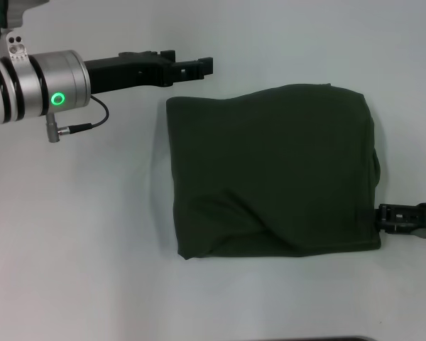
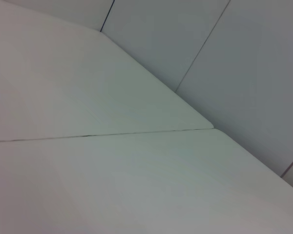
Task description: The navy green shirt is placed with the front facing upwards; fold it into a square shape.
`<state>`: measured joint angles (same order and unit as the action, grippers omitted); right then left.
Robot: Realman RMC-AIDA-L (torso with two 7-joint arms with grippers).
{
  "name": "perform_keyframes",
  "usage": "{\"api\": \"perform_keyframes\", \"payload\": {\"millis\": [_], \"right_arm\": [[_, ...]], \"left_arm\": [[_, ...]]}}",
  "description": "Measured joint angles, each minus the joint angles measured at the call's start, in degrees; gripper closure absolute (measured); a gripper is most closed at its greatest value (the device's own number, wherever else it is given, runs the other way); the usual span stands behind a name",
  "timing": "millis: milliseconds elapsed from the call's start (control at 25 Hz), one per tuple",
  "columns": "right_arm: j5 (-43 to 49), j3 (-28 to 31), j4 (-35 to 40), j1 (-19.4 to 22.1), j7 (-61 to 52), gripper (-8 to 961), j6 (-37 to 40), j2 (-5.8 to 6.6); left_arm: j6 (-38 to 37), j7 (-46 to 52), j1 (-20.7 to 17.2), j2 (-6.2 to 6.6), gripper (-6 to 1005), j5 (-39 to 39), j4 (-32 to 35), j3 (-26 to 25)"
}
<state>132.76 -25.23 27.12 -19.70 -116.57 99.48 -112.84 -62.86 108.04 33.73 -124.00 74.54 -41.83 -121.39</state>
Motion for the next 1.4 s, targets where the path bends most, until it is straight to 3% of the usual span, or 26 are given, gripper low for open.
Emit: {"api": "perform_keyframes", "payload": {"millis": [160,360,600,800,1120,1400], "right_arm": [[0.08,0.0,-0.51,-0.12,0.02,39,-0.41,0.0],[1.04,-0.08,-0.67,-0.17,0.05,149,-0.89,0.0],[1.03,0.3,-0.66,0.08,1.33,373,0.01,0.05],[0.94,0.3,-0.67,-0.03,1.96,626,1.3,0.27],[0.77,1.85,-0.25,0.97,2.26,863,3.56,1.3],[1.03,2.05,-0.51,1.57,2.1,948,3.32,2.19]], "left_arm": [[-0.01,-0.05,0.11,0.0,64,-0.01,0.15,0.0],[0.0,-0.2,0.29,-0.07,64,-0.01,0.59,0.01],[0.01,-0.23,0.29,-0.09,64,-0.01,0.67,0.18],[0.02,-0.2,0.29,-0.09,64,-0.01,0.71,0.19],[-0.06,0.04,0.29,-0.09,64,-0.01,1.07,0.18],[0.0,0.06,0.67,-0.09,64,-0.01,1.49,0.18]]}}
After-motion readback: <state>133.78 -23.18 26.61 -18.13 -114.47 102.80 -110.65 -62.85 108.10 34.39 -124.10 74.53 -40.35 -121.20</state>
